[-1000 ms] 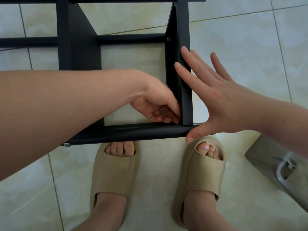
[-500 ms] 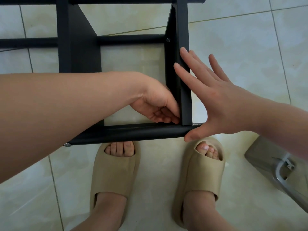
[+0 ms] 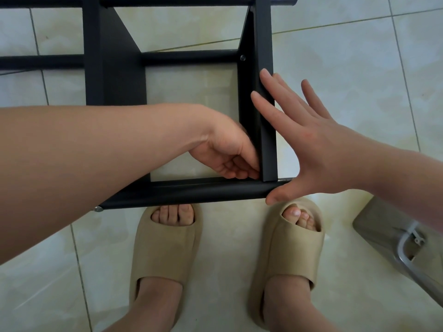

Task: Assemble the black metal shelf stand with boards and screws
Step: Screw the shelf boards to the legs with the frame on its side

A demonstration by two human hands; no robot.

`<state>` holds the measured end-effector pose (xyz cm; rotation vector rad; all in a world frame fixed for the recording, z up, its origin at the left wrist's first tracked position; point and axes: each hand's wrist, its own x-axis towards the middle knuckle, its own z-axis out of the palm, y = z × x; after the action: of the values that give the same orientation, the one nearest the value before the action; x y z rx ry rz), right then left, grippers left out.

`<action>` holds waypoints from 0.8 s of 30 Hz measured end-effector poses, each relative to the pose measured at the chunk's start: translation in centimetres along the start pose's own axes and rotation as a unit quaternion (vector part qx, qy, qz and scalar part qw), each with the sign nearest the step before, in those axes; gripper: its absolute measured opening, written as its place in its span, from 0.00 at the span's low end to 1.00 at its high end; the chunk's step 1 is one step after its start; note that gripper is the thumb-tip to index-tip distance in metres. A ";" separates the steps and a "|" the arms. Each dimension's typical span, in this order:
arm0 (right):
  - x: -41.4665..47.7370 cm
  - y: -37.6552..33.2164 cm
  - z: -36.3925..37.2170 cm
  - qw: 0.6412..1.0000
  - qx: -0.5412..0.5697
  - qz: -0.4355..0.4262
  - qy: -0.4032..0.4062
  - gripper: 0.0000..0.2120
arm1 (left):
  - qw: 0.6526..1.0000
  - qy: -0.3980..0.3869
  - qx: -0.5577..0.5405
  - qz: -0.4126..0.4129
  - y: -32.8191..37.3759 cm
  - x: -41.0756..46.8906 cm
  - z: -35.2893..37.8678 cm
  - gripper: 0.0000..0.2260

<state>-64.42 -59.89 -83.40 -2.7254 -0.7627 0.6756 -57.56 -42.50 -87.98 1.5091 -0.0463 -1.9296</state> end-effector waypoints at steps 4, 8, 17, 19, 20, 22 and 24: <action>0.0 0.0 -0.1 1.000 0.001 -0.001 -0.001 0.67 | 1.000 -0.016 -0.025 -0.001 0.1 -0.1 -0.2 0.06; 0.0 0.0 -0.1 1.000 0.001 -0.001 -0.002 0.67 | 0.999 -0.028 -0.044 -0.001 -0.2 -0.2 -0.2 0.06; 0.0 0.0 -0.1 1.000 0.005 0.002 -0.006 0.68 | 0.996 -0.018 -0.090 0.009 -0.5 0.2 0.2 0.07; 0.0 0.0 0.0 1.000 0.005 0.001 -0.004 0.67 | 0.995 -0.025 -0.095 0.008 -0.4 0.1 0.1 0.07; 0.0 0.0 0.0 1.000 0.005 0.001 -0.004 0.67 | 0.996 -0.029 -0.089 0.009 -0.4 0.0 0.1 0.07; 0.0 0.0 -0.1 1.000 0.007 0.001 -0.004 0.67 | 0.997 -0.030 -0.067 0.012 -0.5 -0.1 0.2 0.06; 0.0 0.0 -0.1 1.000 0.008 0.001 -0.004 0.67 | 0.998 -0.020 -0.059 0.010 -0.6 0.0 0.4 0.05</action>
<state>-64.37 -59.92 -83.35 -2.7105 -0.7534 0.6913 -58.17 -42.21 -88.14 1.3869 0.0338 -1.9120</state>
